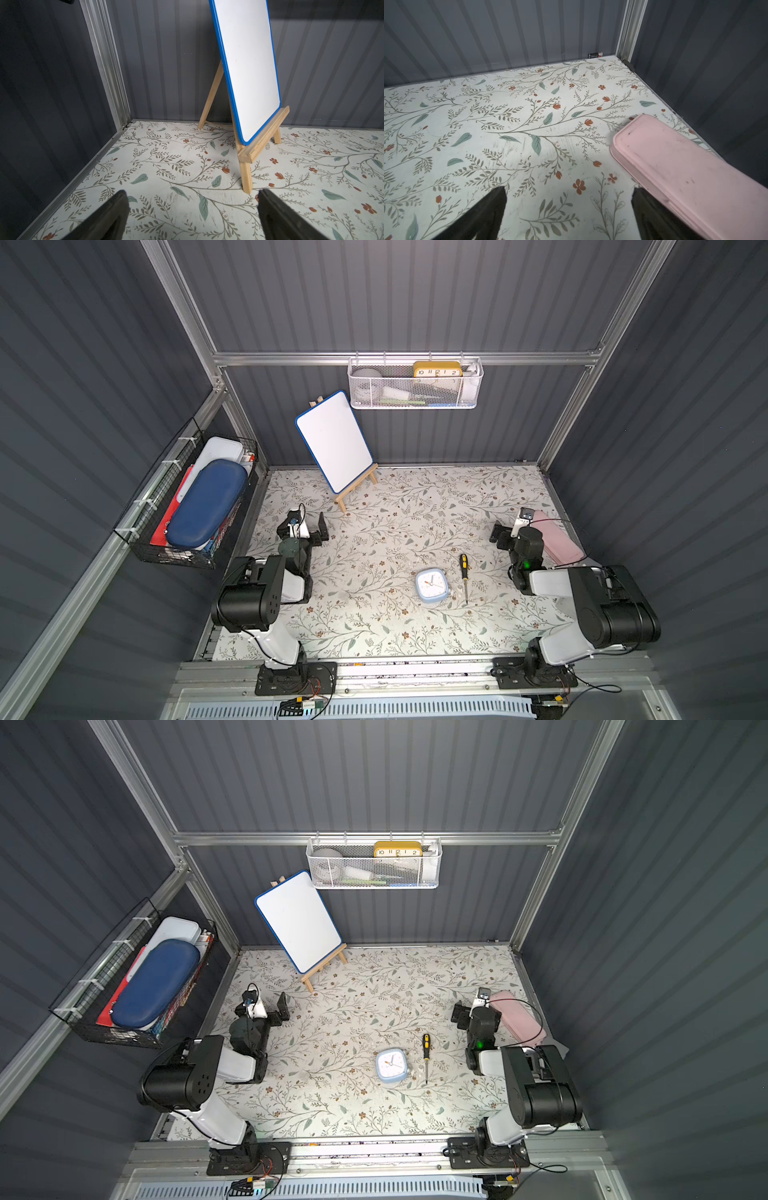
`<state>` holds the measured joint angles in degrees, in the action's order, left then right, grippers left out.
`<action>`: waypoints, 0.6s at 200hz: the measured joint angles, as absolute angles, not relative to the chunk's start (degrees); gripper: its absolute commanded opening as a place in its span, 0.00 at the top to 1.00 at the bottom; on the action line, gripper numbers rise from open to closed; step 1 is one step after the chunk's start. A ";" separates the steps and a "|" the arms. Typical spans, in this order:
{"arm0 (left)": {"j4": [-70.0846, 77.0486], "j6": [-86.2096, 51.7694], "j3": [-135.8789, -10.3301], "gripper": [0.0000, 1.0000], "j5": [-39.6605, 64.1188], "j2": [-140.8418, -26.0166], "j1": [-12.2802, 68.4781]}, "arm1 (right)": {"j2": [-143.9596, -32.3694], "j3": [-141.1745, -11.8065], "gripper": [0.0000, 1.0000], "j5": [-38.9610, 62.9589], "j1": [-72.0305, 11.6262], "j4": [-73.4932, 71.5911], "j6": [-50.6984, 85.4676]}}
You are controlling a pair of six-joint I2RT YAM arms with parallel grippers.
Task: Remove the battery from the alarm
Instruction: Reset both arms
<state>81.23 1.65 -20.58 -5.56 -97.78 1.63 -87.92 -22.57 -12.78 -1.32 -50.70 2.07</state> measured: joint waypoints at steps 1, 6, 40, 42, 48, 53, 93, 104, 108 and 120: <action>81.25 1.65 -20.58 0.01 -5.56 -97.78 1.63 | -87.92 -22.57 0.01 -12.78 -1.32 -50.70 2.07; 81.25 1.69 -20.58 0.00 -5.56 -97.78 1.63 | -87.92 -22.57 0.01 -12.60 -1.32 -50.68 2.09; 81.25 1.69 -20.58 0.01 -5.56 -97.78 1.65 | -88.44 -22.52 0.01 -12.29 -1.32 -51.42 2.11; 81.25 1.69 -20.58 0.00 -5.56 -97.78 1.65 | -88.51 -22.52 0.01 -12.23 -1.32 -51.46 2.11; 81.25 1.72 -20.58 0.01 -5.54 -97.78 1.72 | -88.62 -22.50 0.01 -12.19 -1.32 -51.55 2.11; 81.25 1.80 -20.58 0.01 -5.39 -97.78 1.76 | -88.64 -22.48 0.01 -12.19 -1.32 -51.55 2.11; 81.17 2.24 -21.47 0.01 -2.72 -97.78 1.85 | -88.64 -22.48 0.01 -12.01 -1.32 -52.29 2.11; 81.19 2.35 -21.61 0.01 -2.44 -97.78 1.85 | -88.64 -22.48 0.01 -12.01 -1.32 -52.29 2.11; 81.19 2.35 -21.63 0.01 -2.37 -97.78 1.85 | -88.64 -22.48 0.01 -12.01 -1.32 -52.29 2.13; 81.19 2.42 -21.63 0.01 -2.26 -97.78 1.85 | -88.64 -22.48 0.01 -12.01 -1.32 -52.31 2.13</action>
